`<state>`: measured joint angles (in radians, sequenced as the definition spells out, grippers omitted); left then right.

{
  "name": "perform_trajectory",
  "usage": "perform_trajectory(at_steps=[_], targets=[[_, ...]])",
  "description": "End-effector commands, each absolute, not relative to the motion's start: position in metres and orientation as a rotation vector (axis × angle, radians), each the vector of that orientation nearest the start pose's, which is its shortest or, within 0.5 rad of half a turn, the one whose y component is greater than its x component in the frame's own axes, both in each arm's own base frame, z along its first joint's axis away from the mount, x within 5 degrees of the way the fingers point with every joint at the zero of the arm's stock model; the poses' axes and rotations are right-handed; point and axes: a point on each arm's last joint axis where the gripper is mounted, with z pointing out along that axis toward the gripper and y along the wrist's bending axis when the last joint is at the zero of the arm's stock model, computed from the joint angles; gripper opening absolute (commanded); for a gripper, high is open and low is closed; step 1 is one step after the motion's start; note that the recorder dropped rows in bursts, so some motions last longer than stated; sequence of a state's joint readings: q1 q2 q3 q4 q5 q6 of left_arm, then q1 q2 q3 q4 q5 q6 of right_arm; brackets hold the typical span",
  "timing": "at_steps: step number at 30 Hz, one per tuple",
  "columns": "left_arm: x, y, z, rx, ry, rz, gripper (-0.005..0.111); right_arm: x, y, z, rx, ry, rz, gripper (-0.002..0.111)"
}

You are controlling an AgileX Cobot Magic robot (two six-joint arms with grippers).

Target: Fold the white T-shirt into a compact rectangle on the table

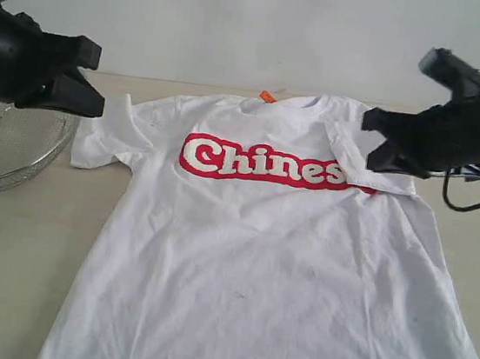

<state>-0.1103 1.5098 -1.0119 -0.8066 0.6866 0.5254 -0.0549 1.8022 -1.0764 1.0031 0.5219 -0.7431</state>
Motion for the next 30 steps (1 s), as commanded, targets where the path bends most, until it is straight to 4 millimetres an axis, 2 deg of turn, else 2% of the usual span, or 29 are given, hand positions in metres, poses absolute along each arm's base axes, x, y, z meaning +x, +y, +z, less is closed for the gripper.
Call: perform_trajectory(at_steps=[1,3,6,10,12,15,18,22,26,28,30], targets=[[0.319,-0.072,0.244,0.041,2.507,-0.739,0.005,0.353,0.075,0.191,-0.176,2.473,0.595,0.0],[0.324,-0.072,0.231,-0.001,2.533,-0.751,0.005,0.348,0.098,0.189,-0.244,2.469,0.588,0.0],[0.33,-0.077,0.215,-0.074,2.566,-0.835,0.016,0.342,0.121,0.187,-0.33,2.448,0.565,0.0],[0.334,-0.086,0.201,-0.043,2.584,-0.845,0.037,0.34,0.136,0.189,-0.416,2.39,0.491,0.0],[0.333,-0.088,0.2,-0.005,2.594,-0.826,0.043,0.343,0.138,0.192,-0.425,2.357,0.454,0.0],[0.33,-0.086,0.213,0.019,2.549,-0.783,0.043,0.35,0.143,0.206,-0.53,2.295,0.449,0.0],[0.323,-0.08,0.239,0.066,2.464,-0.713,0.043,0.361,0.148,0.228,-0.602,2.216,0.446,0.0],[0.31,-0.065,0.27,0.096,2.4,-0.573,0.043,0.377,0.156,0.245,-0.649,2.153,0.453,0.001],[0.295,-0.048,0.288,0.063,2.372,-0.473,0.043,0.391,0.17,0.251,-0.716,2.138,0.495,0.016],[0.289,-0.044,0.289,0.039,2.367,-0.471,0.042,0.397,0.175,0.254,-0.682,2.146,0.534,0.027],[0.287,-0.045,0.285,0.034,2.381,-0.478,0.042,0.398,0.179,0.257,-0.687,2.138,0.544,0.031]])
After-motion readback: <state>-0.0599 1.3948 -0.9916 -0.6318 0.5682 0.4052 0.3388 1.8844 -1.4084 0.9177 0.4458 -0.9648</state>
